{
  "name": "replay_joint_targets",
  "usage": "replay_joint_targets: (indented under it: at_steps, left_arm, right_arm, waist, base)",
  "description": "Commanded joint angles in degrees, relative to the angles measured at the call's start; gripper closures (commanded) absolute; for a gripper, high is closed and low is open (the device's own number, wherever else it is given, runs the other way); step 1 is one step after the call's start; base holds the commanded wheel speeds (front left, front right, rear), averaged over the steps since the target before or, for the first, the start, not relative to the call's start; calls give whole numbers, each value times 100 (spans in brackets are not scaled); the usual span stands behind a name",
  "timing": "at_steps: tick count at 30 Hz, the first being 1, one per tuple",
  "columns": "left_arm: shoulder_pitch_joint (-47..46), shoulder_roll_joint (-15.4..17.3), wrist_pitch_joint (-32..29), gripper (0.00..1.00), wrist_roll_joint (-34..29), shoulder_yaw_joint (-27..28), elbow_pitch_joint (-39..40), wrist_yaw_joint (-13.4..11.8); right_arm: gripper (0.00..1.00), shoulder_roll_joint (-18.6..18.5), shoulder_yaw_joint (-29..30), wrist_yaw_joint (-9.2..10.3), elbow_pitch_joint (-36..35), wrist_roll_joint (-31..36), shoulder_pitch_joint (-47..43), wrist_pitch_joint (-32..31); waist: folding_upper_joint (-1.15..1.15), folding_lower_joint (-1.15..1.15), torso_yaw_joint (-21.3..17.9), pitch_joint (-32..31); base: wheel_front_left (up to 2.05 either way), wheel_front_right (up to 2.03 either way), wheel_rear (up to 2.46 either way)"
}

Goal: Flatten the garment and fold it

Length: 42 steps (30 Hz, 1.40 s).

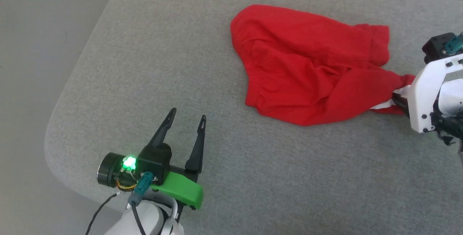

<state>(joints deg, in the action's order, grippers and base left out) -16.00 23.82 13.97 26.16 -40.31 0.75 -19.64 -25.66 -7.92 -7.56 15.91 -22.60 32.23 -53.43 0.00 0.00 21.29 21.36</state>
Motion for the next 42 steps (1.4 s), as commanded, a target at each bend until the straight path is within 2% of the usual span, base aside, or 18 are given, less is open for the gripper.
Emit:
replay_joint_targets:
  at_steps: [1,2,3,10,14,23,30,36,37,38,42]
  left_arm:
    - [-76,-21,51,0,-82,8,-19,38]
    - [-74,-20,54,0,-82,9,-30,42]
    - [-72,-18,56,0,-81,9,-46,49]
    - [-16,44,44,0,-37,2,-169,79]
    - [81,126,-17,0,14,2,-187,69]
    - [281,291,-206,0,114,-17,-64,26]
    - [341,336,-281,0,159,-11,44,-36]
    - [370,357,-329,0,186,-26,77,-62]
    - [369,358,-335,0,190,-29,79,-62]
    - [366,361,-341,0,194,-33,81,-59]
    - [350,376,-369,0,210,-34,95,-60]
  right_arm:
    - [31,28,-108,8,129,36,-97,12]
    - [83,29,-130,8,139,31,-117,36]
    - [100,32,-155,8,151,15,-142,67]
    - [100,-135,-142,8,-7,-126,-403,452]
    - [100,-331,-99,8,-373,-313,-852,507]
    - [100,-626,539,8,-1663,-484,-2498,-48]
    - [100,-192,1246,8,-2488,-262,-3808,-350]
    - [100,217,1290,8,-2750,-40,-4338,-395]
    - [66,252,1291,8,-2786,-19,-4308,-335]
    - [0,306,1315,8,-2806,-1,-4245,-275]
    - [0,363,1304,8,-2945,-109,-3838,26]
  waist:
    - [0,0,59,81]
    - [0,0,44,75]
    - [0,0,17,54]
    - [0,0,-281,-330]
    - [0,0,-588,-660]
    - [0,0,-1379,-1220]
    - [0,0,-1674,-1319]
    - [0,0,-1754,-1355]
    - [0,0,-1761,-1361]
    - [0,0,-1771,-1374]
    - [0,0,-1800,-1434]
  base:
    - [0,0,0]
    - [0,0,0]
    - [0,0,0]
    - [0,0,0]
    - [0,0,0]
    - [0,0,0]
    - [0,0,0]
    - [0,0,0]
    - [0,0,0]
    - [0,0,0]
    - [0,0,0]
